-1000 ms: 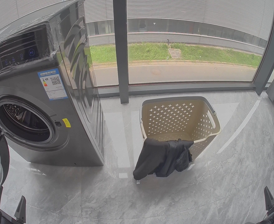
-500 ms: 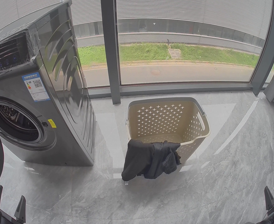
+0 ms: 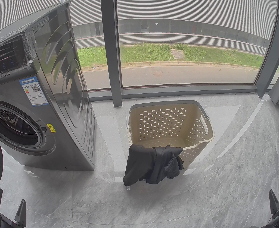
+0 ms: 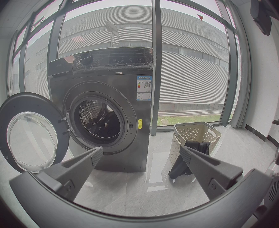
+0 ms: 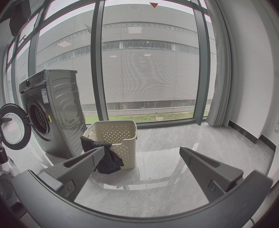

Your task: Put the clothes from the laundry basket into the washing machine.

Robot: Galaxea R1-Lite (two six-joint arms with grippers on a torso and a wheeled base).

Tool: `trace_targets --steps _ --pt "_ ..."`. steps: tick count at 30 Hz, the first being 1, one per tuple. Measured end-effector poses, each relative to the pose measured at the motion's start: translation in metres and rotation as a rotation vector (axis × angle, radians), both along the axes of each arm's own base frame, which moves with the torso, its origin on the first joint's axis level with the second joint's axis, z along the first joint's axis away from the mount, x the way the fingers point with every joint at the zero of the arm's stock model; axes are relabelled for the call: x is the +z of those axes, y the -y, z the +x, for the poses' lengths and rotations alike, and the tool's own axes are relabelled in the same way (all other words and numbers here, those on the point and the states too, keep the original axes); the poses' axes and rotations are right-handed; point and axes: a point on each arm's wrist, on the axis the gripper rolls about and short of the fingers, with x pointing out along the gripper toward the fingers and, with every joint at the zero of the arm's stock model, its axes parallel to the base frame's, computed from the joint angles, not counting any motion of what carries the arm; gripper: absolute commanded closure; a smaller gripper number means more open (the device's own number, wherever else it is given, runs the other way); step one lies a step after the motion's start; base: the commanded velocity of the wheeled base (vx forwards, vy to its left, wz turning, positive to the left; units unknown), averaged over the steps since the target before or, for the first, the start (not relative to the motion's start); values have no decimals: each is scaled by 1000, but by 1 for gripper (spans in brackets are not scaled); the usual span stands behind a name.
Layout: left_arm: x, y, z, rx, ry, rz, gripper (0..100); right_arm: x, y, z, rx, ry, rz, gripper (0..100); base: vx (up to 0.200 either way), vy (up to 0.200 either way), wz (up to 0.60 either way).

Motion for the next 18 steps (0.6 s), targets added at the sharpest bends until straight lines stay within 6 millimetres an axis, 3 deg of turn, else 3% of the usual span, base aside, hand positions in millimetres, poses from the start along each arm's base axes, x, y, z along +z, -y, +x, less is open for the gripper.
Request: trace_targets --steps 18 --pt "0 0 0 -5 0 3 0 0 0 0 0 0 0 0 0 -11 0"
